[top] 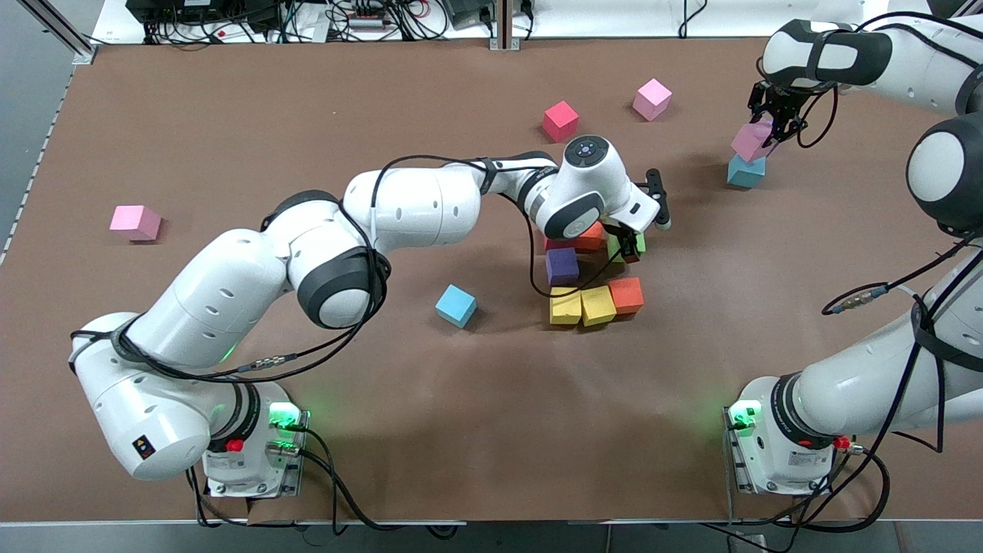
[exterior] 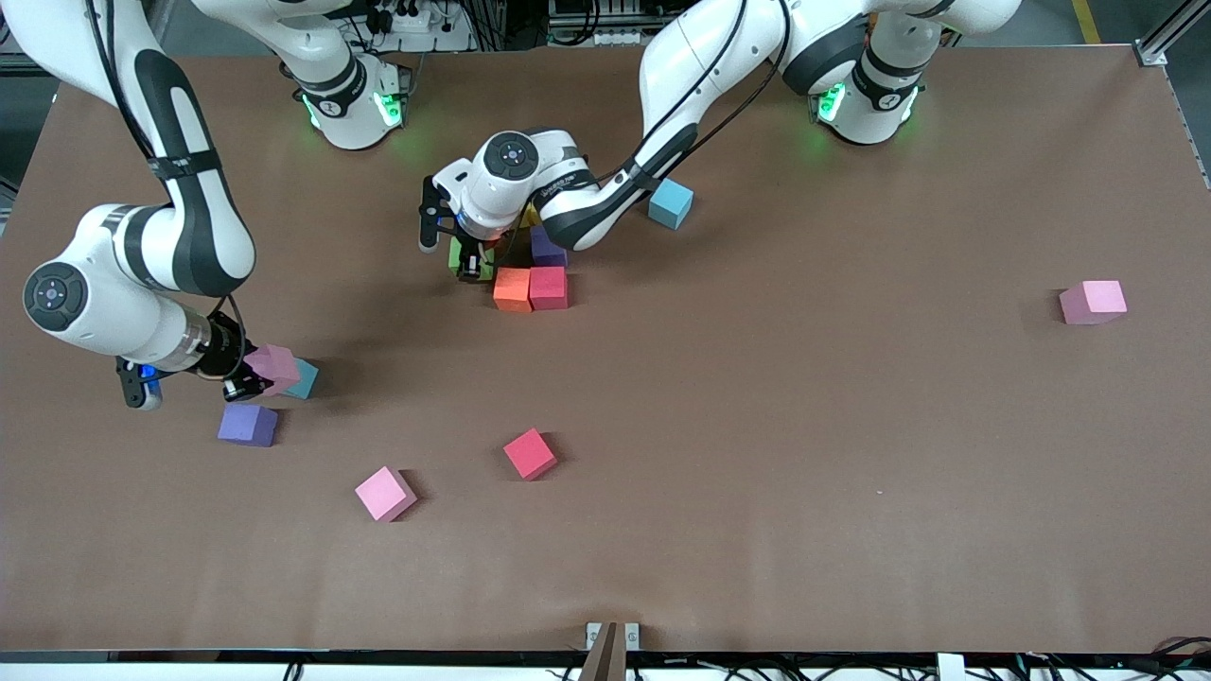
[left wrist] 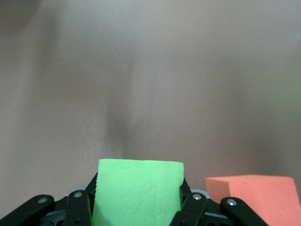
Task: Form number 2 with 11 blocks
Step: 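Open the left gripper to release the green cube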
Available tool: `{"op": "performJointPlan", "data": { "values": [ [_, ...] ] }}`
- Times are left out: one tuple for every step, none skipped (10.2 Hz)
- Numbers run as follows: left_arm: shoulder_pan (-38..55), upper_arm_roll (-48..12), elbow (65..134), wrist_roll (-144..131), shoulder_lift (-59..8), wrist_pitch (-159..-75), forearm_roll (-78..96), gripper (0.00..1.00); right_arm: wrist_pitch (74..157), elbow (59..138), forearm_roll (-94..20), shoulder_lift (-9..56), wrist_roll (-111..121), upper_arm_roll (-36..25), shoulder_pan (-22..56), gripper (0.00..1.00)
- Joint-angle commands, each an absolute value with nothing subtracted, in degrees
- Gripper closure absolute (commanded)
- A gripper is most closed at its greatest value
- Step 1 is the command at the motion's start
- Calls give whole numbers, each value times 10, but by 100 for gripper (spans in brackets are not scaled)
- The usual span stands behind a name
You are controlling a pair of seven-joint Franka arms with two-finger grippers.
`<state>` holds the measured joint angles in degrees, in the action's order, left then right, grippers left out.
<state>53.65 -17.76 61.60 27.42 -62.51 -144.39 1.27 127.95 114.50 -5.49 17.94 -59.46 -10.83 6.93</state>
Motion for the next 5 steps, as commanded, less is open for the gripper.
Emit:
{"op": "performJointPlan", "data": {
  "values": [
    [534,-174,628,270,-626,-1463,40,100,1280,1136,-40,186,-592,-105,63,100],
    [527,-174,629,273,-627,-1463,40,100,1281,1136,-40,187,-592,-105,62,100],
    [526,-174,629,278,-628,-1463,40,100,1281,1134,-31,187,-592,-105,61,100],
    [525,-174,628,284,-633,-1463,39,100,1283,1133,-21,191,-585,-105,59,100],
    [526,-174,628,286,-634,-1465,39,100,1285,1131,-21,192,-582,-105,58,100]
  ]
}}
